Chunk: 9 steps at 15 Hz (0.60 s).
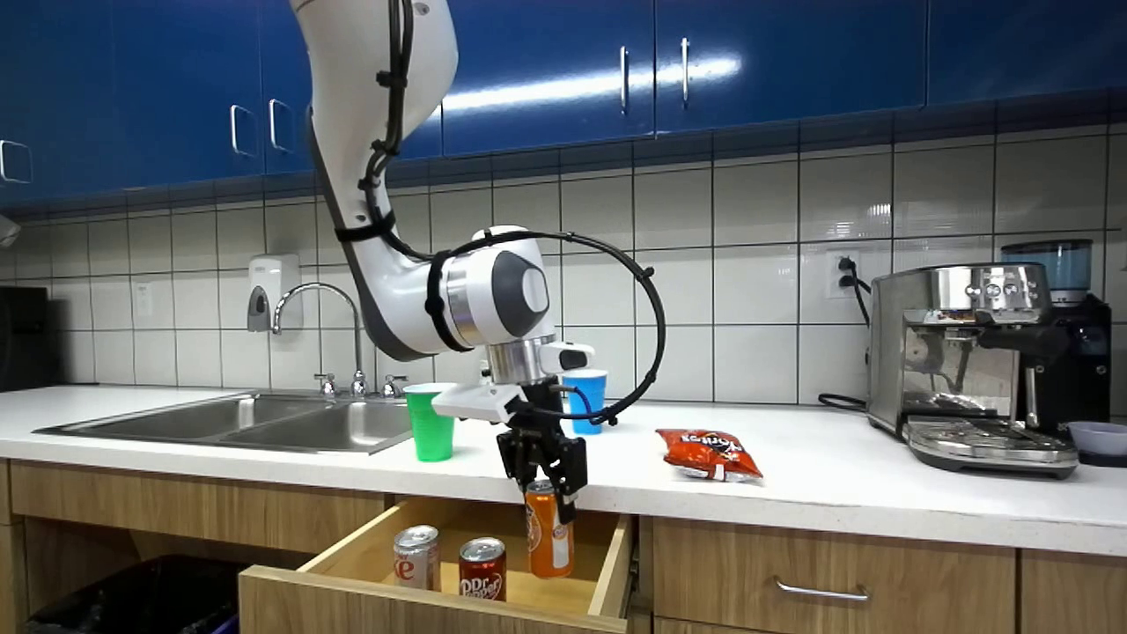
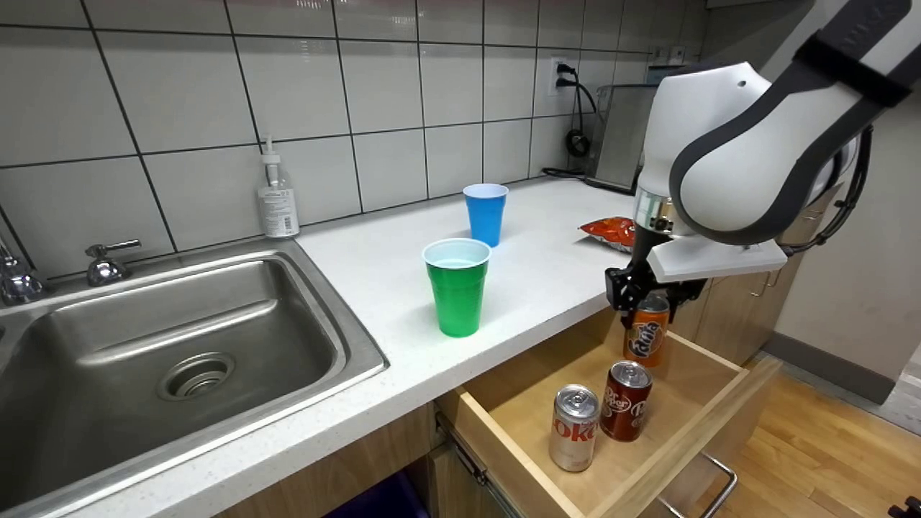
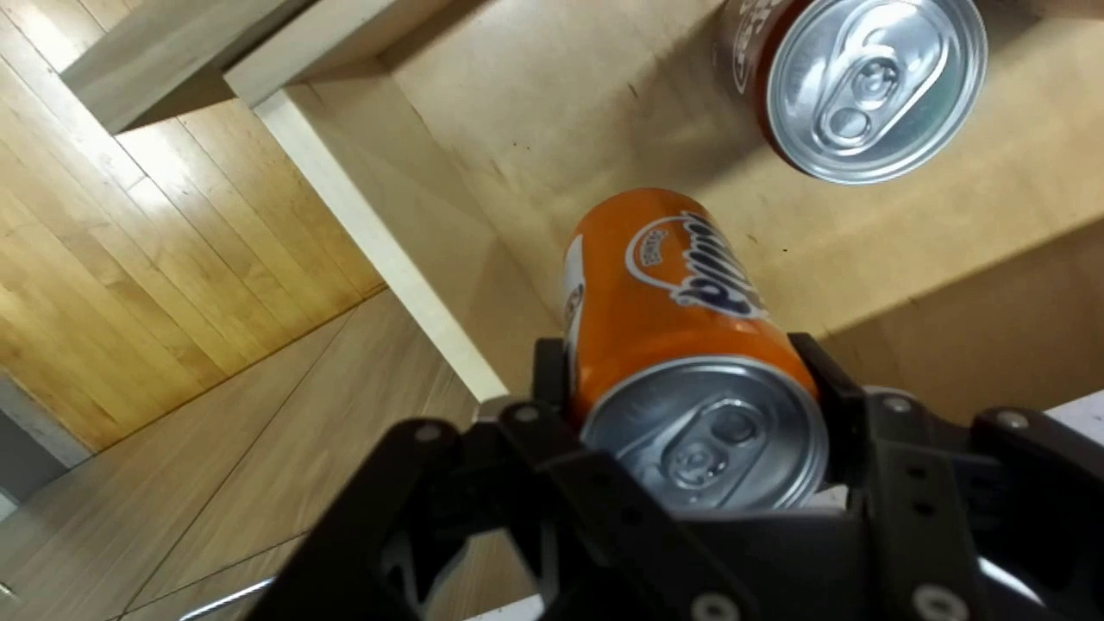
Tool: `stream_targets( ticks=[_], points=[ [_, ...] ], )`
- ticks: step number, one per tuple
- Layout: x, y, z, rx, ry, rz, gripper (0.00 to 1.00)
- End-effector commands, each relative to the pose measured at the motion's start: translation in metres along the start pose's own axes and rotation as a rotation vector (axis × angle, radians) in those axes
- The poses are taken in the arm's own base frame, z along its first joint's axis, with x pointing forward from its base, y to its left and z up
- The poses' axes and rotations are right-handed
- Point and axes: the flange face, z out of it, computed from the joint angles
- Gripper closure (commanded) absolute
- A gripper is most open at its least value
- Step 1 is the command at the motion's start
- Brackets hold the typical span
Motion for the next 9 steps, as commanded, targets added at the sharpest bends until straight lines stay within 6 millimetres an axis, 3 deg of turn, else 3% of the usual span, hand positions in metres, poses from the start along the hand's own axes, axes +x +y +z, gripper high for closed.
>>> stream_targets(
  ticks=[1, 9],
  points=[
    [-0.002, -0.002, 0.003, -0.010, 0.026, 0.028, 0.62],
    [-0.008, -0.004, 0.022, -0.022, 0.028, 0.052, 0.62]
  ],
)
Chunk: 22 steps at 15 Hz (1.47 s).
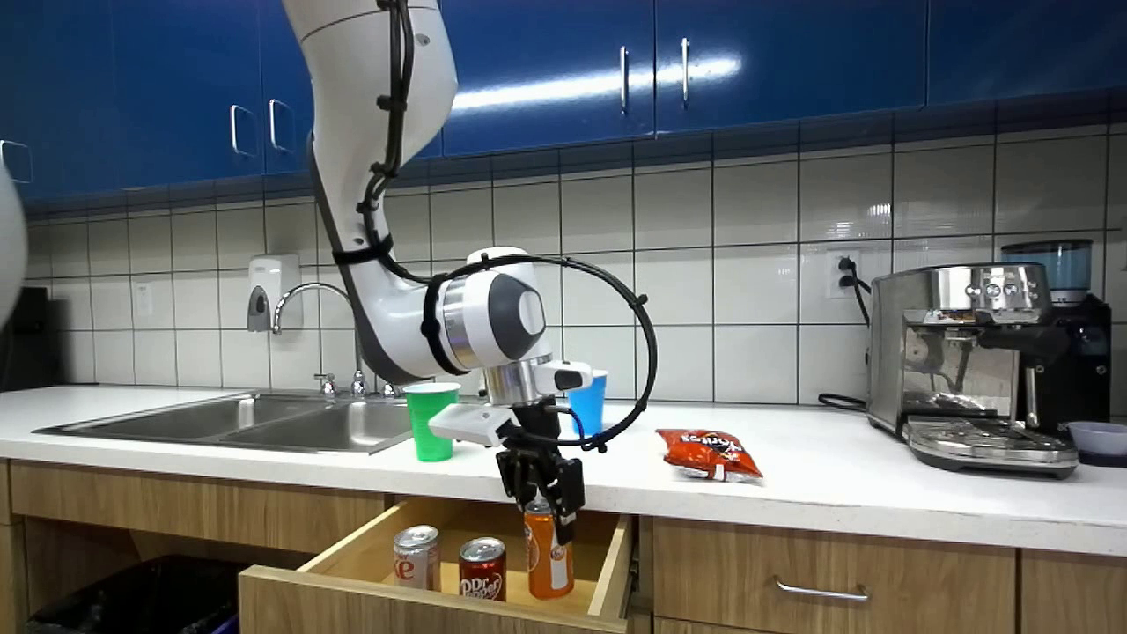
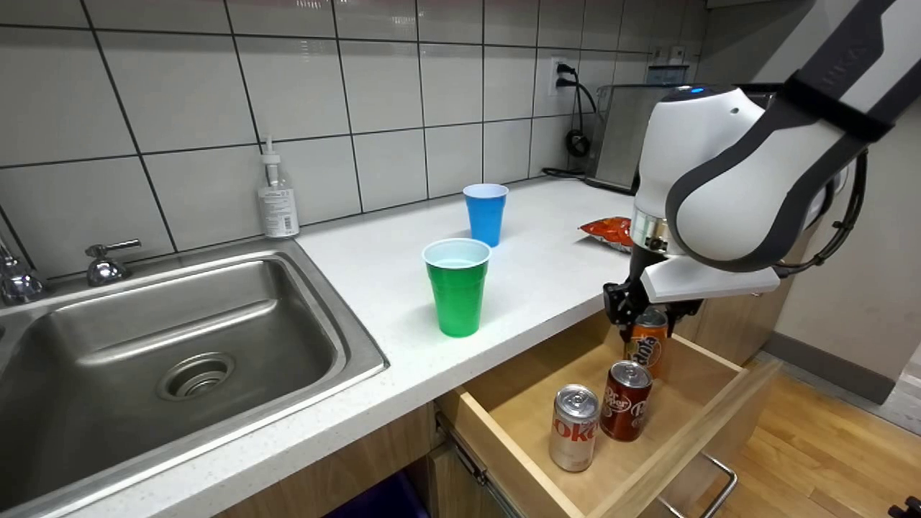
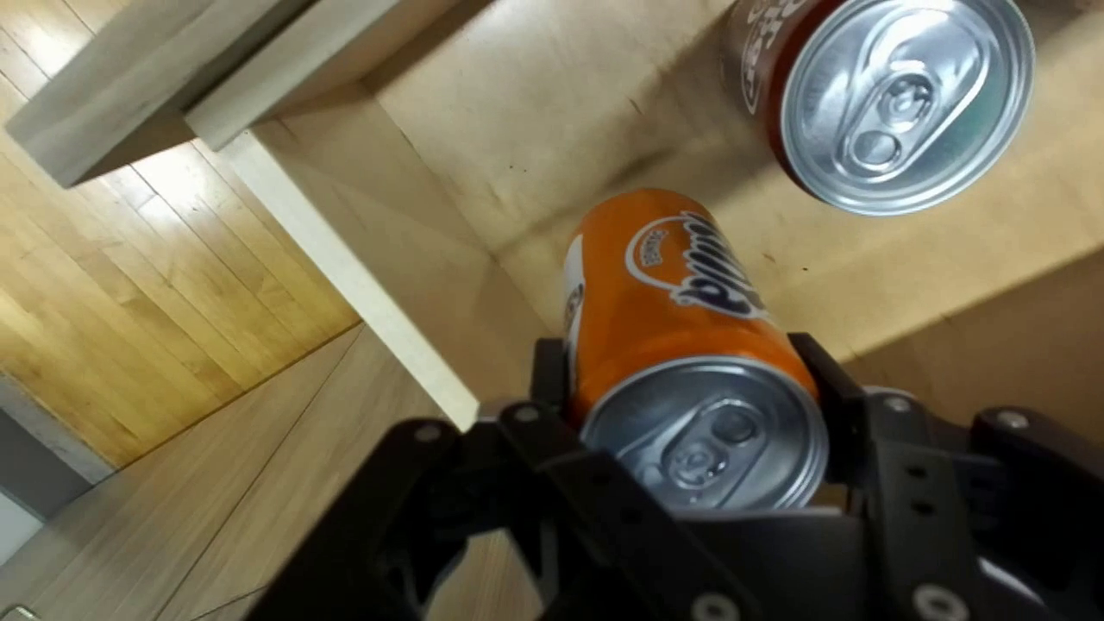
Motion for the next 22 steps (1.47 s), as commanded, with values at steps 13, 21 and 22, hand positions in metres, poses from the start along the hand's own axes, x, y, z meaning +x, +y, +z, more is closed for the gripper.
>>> stream_targets(
  ticks=[13, 21, 22],
  points=[
    [-0.006, 0.002, 0.028, -0.022, 0.006, 0.027, 0.62],
    [-0.007, 0.001, 0.031, -0.030, 0.003, 0.041, 0.10],
    [-0.006, 0.002, 0.030, -0.030, 0.005, 0.043, 0.05]
  ],
)
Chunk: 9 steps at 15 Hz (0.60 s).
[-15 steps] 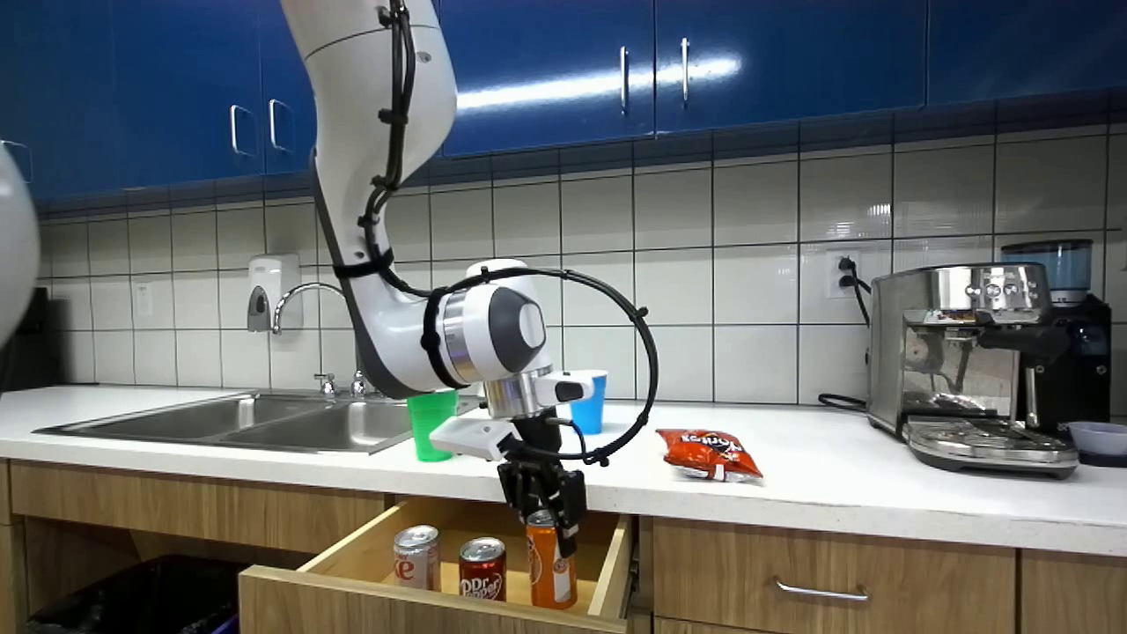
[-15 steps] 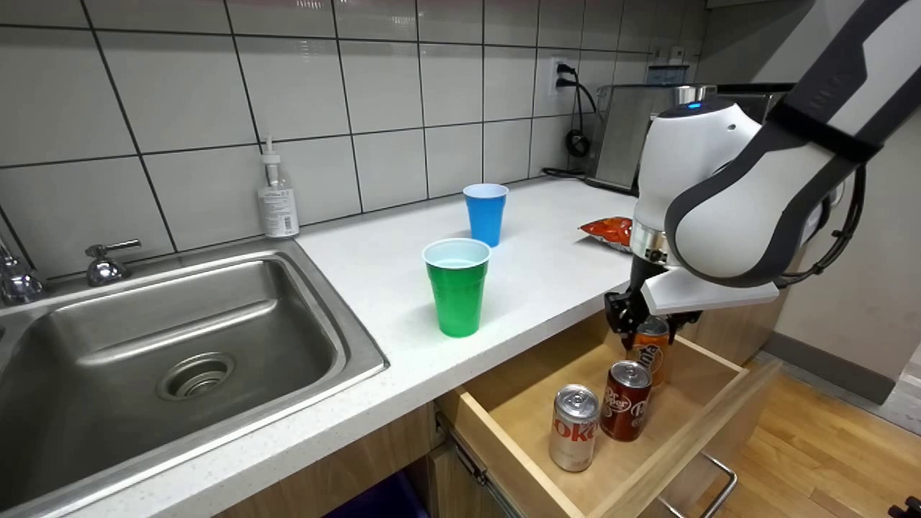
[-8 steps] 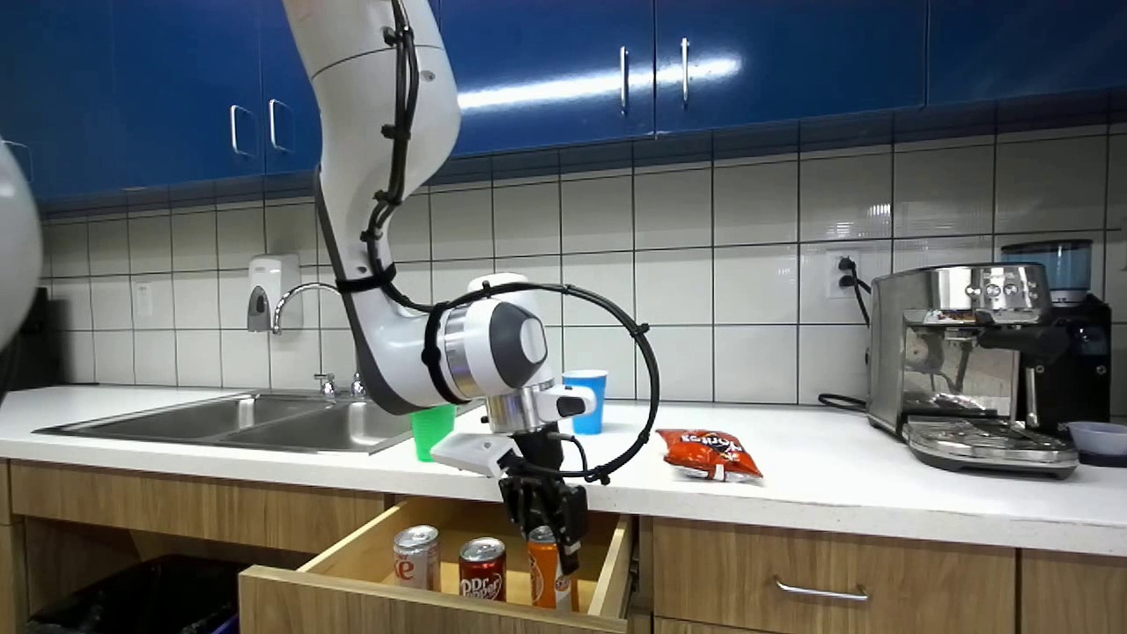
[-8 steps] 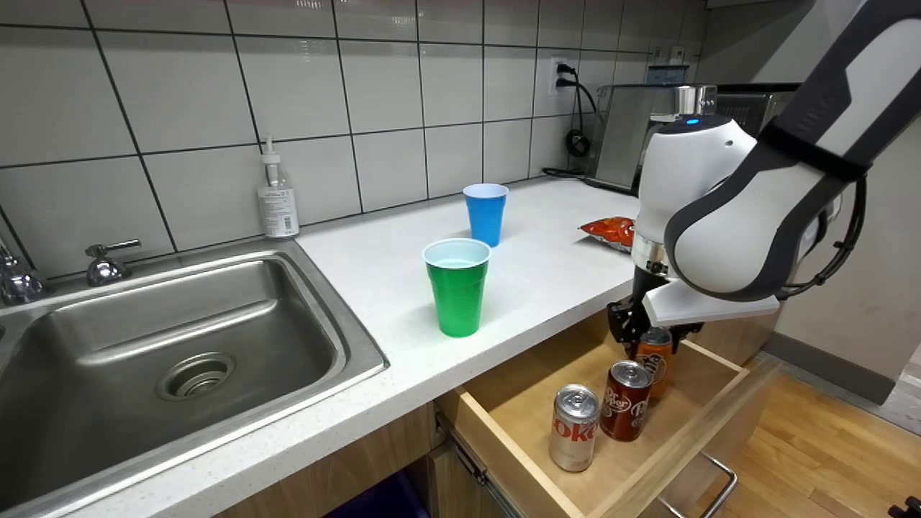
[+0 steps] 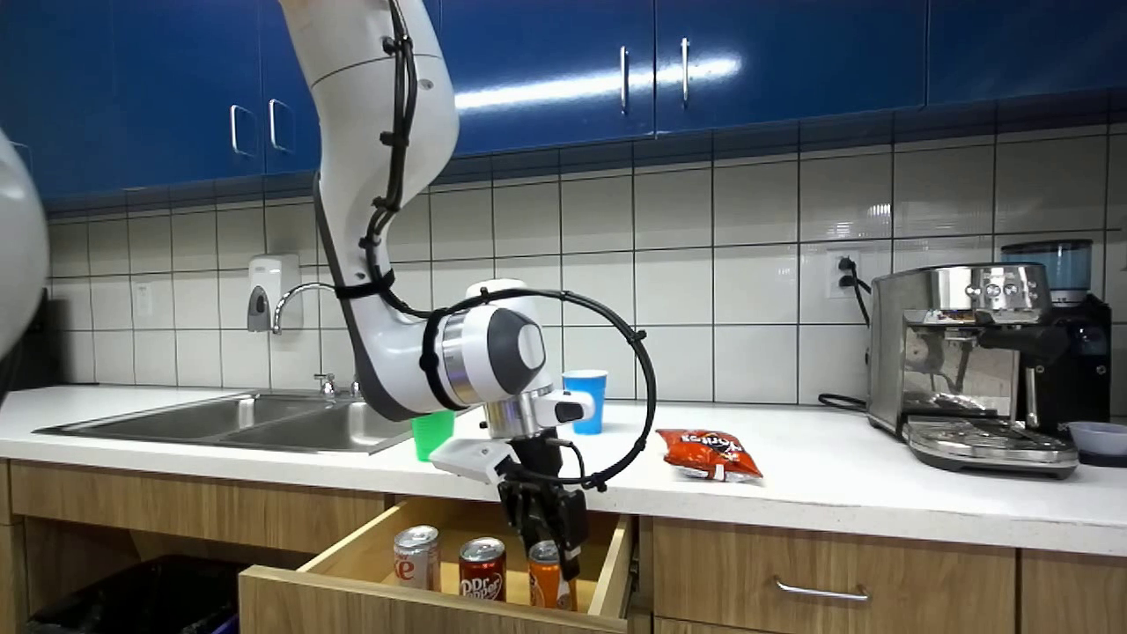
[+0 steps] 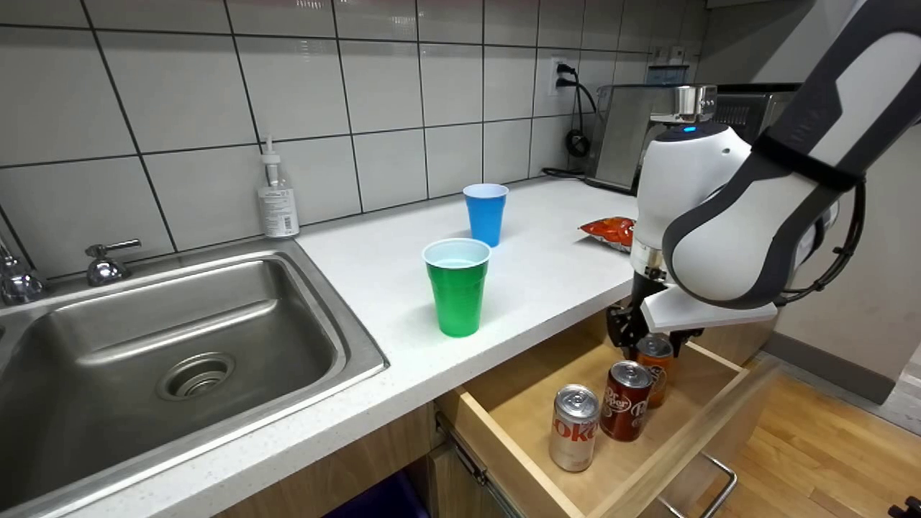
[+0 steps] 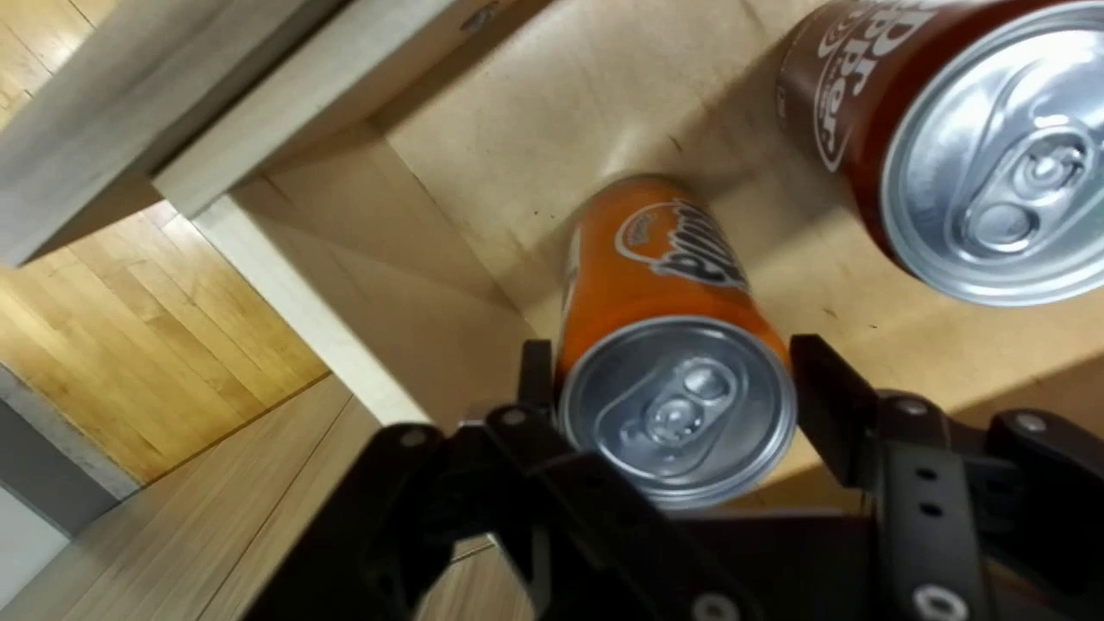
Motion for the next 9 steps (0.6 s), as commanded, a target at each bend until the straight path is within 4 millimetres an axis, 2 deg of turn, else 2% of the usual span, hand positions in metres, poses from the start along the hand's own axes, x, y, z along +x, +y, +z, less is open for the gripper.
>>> stream_targets(
  ticks=[1, 9],
  points=[
    [0.004, 0.001, -0.006, 0.001, 0.016, 0.033, 0.00],
    [0.005, 0.011, -0.024, 0.012, 0.019, 0.044, 0.00]
  ],
)
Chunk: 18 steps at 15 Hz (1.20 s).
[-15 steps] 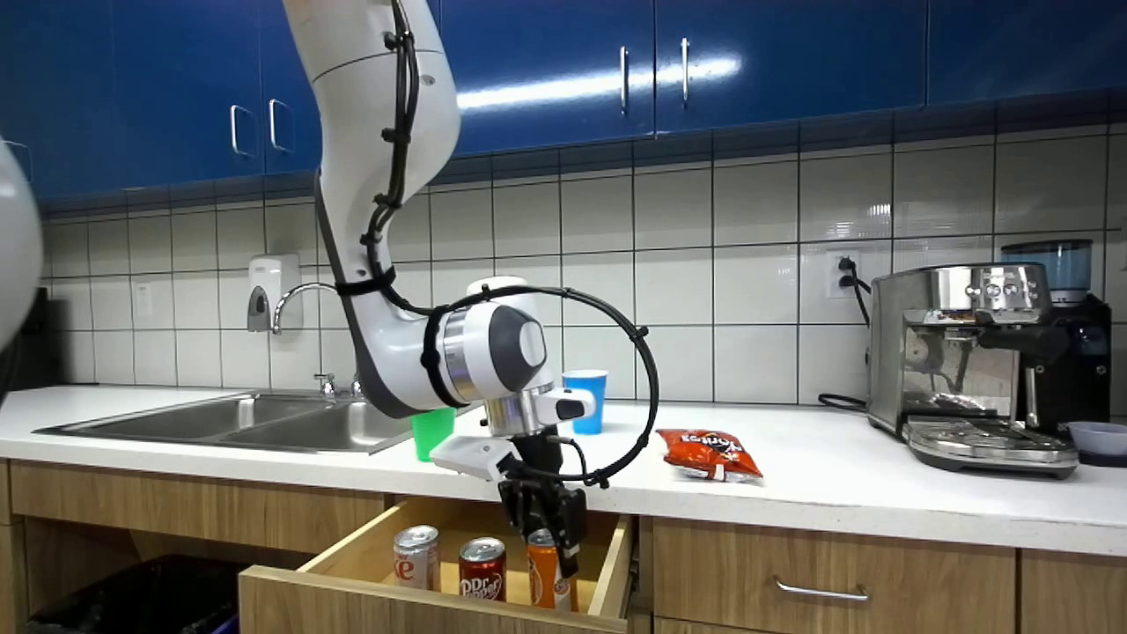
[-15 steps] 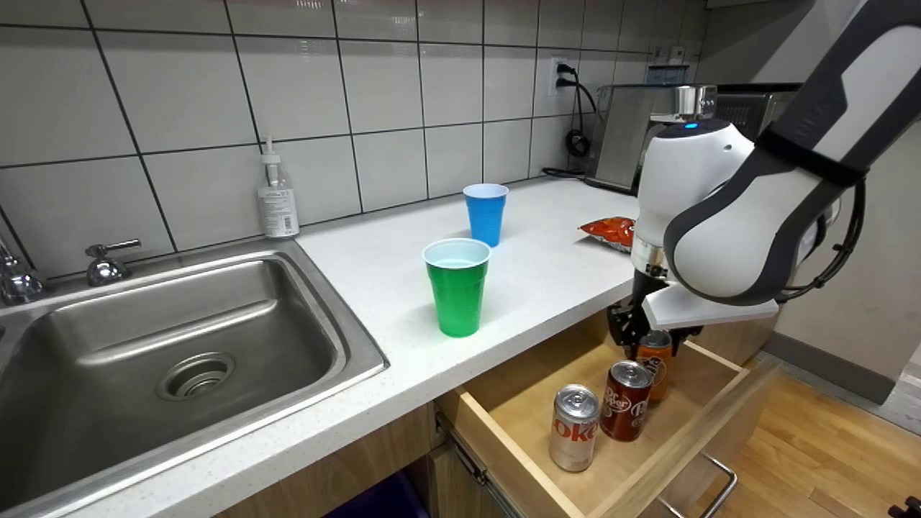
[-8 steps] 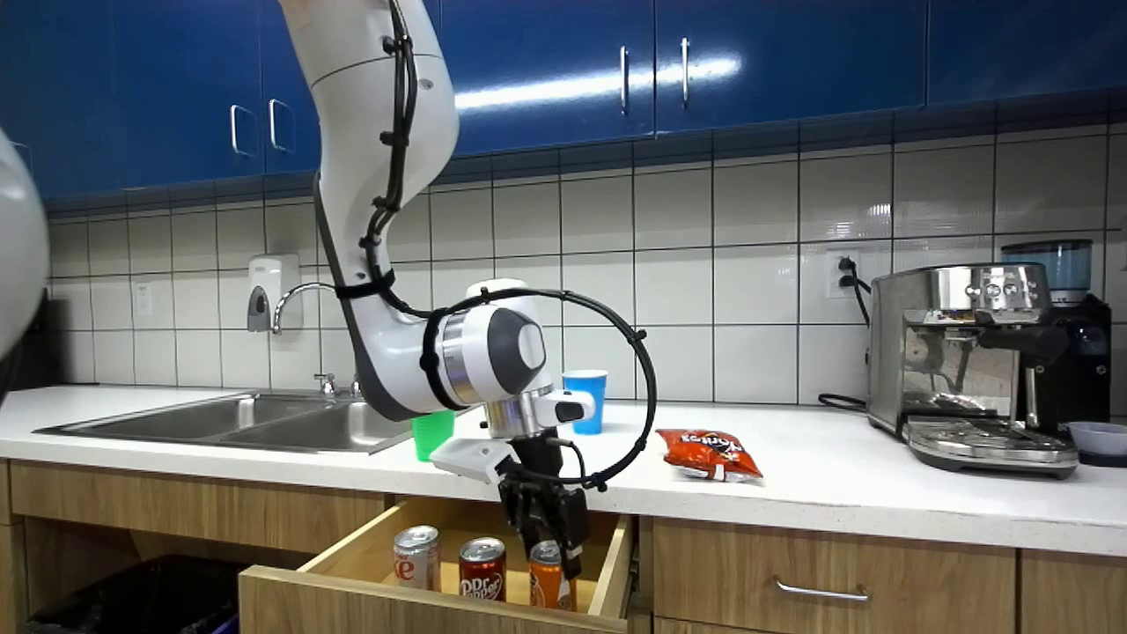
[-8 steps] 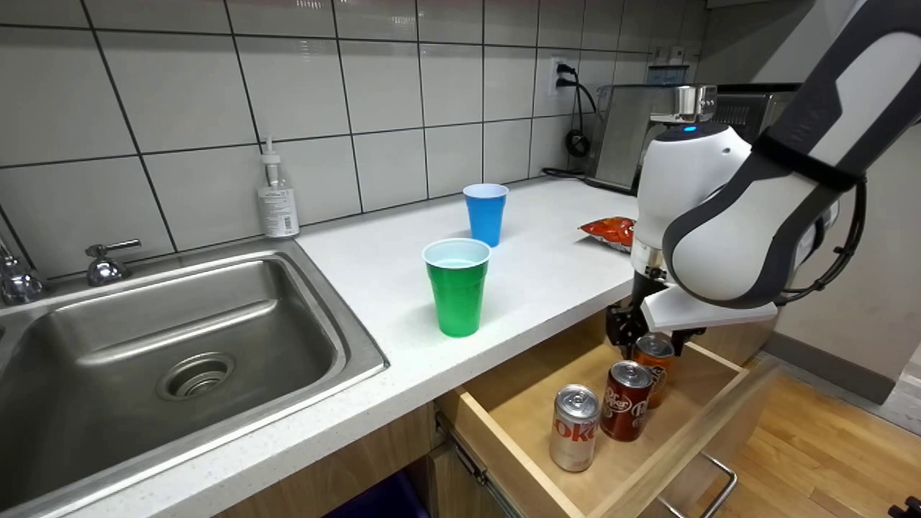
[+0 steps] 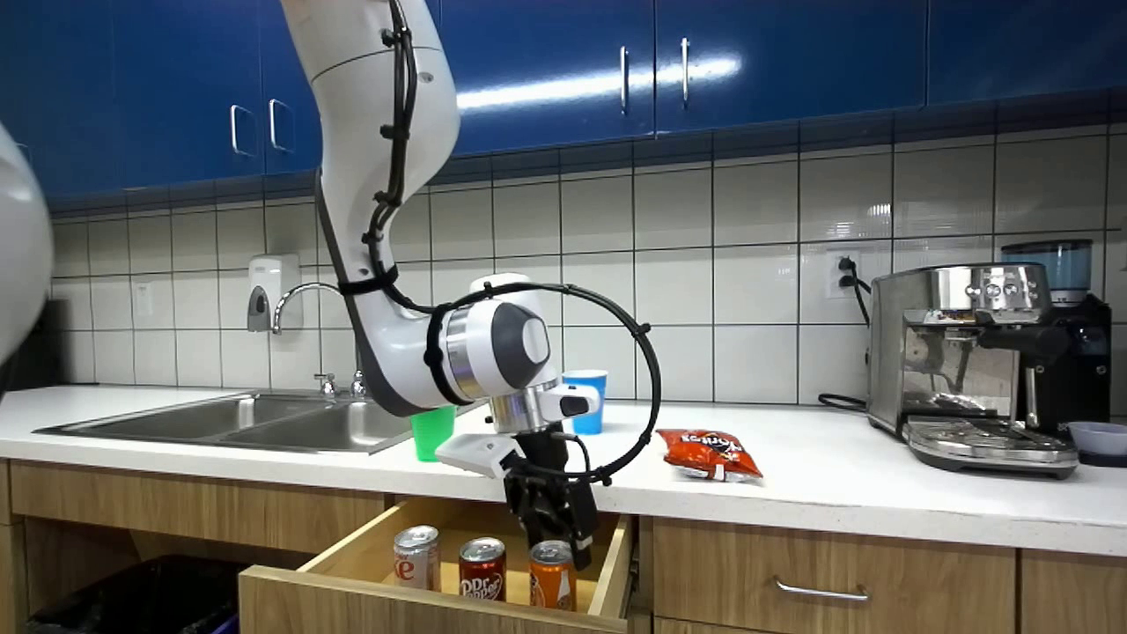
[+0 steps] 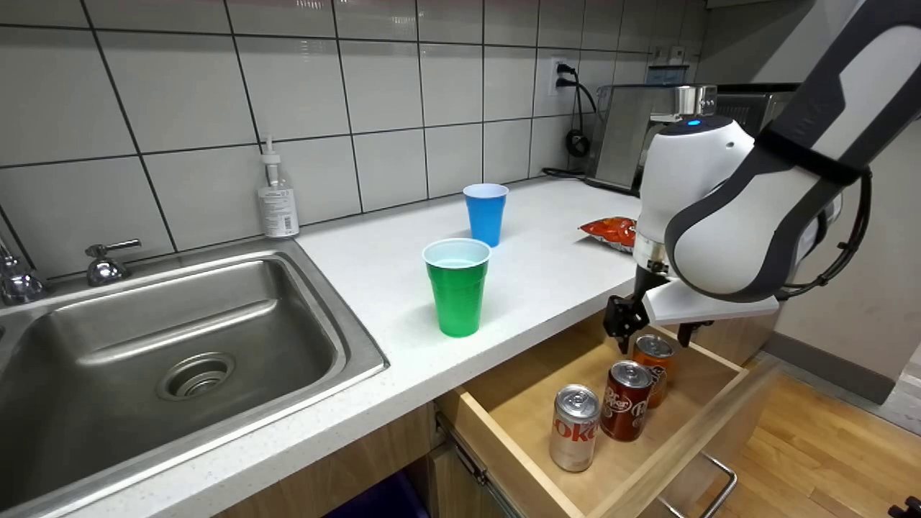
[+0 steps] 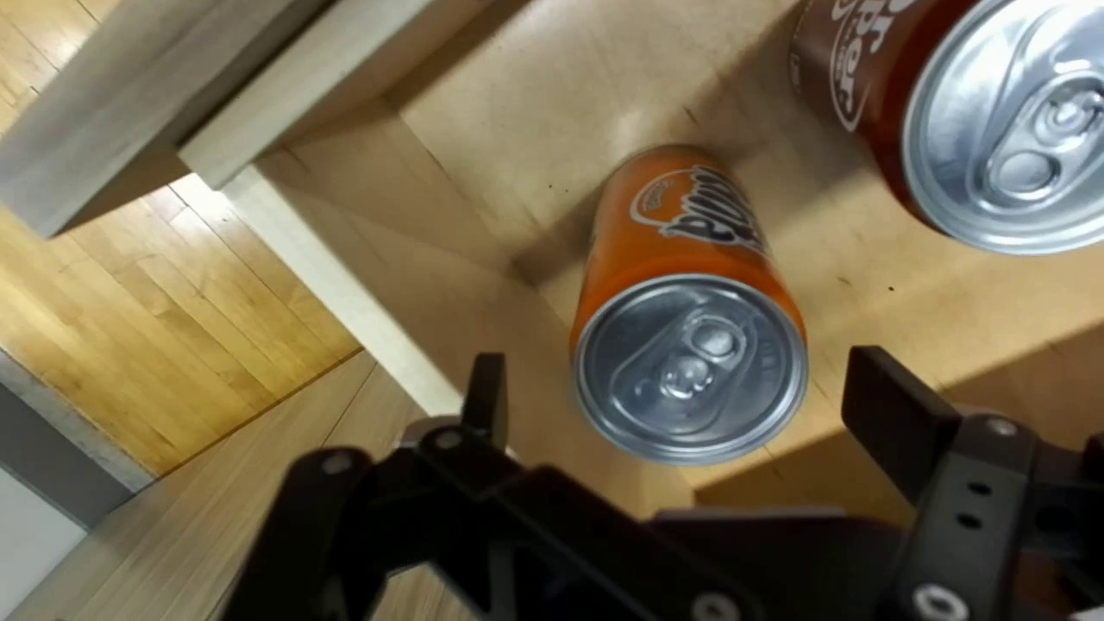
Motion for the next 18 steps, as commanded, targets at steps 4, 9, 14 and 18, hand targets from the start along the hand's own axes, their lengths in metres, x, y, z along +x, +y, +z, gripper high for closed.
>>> stream_targets(
  ticks=[4, 9, 14, 18],
  points=[
    [-0.001, 0.014, -0.038, 0.033, 0.017, 0.026, 0.00],
    [-0.006, 0.027, -0.060, 0.052, 0.031, 0.027, 0.00],
    [-0.015, 0.043, -0.084, 0.044, 0.018, -0.020, 0.00],
    [-0.020, 0.055, -0.104, 0.038, -0.007, -0.088, 0.00]
  ],
)
